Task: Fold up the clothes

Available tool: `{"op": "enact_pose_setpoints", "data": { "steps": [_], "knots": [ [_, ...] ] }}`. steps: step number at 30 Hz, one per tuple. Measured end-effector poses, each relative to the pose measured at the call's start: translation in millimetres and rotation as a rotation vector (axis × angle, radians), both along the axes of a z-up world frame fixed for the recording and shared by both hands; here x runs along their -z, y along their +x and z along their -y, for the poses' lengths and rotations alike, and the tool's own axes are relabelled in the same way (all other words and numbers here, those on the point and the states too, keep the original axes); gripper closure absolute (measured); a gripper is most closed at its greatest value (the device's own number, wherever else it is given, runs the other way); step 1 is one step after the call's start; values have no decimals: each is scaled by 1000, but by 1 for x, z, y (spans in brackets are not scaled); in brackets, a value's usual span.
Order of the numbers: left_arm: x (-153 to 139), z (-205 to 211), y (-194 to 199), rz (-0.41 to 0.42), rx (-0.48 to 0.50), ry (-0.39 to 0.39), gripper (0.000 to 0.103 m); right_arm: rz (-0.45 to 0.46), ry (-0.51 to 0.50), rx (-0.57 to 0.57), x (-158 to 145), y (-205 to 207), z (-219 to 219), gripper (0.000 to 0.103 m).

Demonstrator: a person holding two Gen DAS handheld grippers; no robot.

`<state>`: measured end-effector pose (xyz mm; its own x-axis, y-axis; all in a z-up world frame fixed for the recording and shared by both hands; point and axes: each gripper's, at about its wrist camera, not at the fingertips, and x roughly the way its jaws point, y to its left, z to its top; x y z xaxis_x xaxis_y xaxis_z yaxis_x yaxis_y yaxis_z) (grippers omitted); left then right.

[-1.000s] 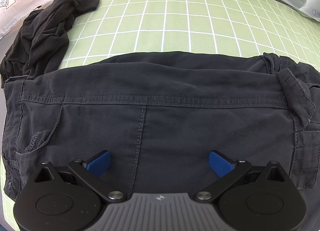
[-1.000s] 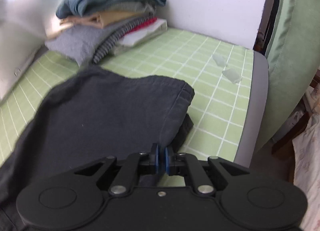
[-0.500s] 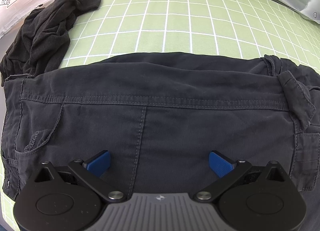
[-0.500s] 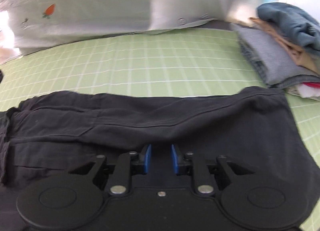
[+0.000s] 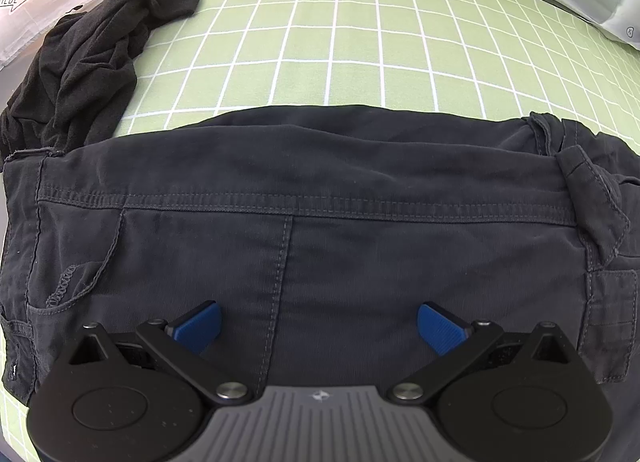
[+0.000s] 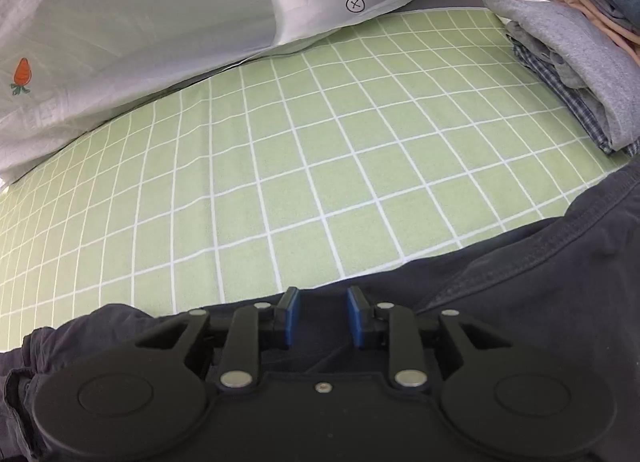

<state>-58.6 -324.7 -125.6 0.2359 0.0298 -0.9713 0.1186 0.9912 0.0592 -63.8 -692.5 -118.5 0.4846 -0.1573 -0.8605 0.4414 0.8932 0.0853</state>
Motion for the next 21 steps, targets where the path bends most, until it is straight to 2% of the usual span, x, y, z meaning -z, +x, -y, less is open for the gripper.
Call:
{"op": "enact_pose_setpoints", "data": {
  "steps": [1,3,5,7,11,16,21],
  "knots": [
    [0,0,0,-1,1,1,0,-2,-12,-16,0,1,-4,53],
    [0,0,1,-6,4,1,0,-15,-52,-32,-1,-2,-13,51],
    [0,0,2,-12,0,1,0,-2,-81,-34,-8,-9,-19,43],
    [0,0,3,-15,-6,1,0,-2,-89,-59,-13,-18,-30,19],
    [-1,0,3,-20,1,3,0,-3,-102,-113,-21,-38,-54,1],
    [-13,-5,-8,-26,18,-10,0,-5,-118,-181,-31,-62,-83,0],
    [-40,-30,-40,25,15,-16,0,-12,-139,-251,-40,-85,-114,0]
  ]
}}
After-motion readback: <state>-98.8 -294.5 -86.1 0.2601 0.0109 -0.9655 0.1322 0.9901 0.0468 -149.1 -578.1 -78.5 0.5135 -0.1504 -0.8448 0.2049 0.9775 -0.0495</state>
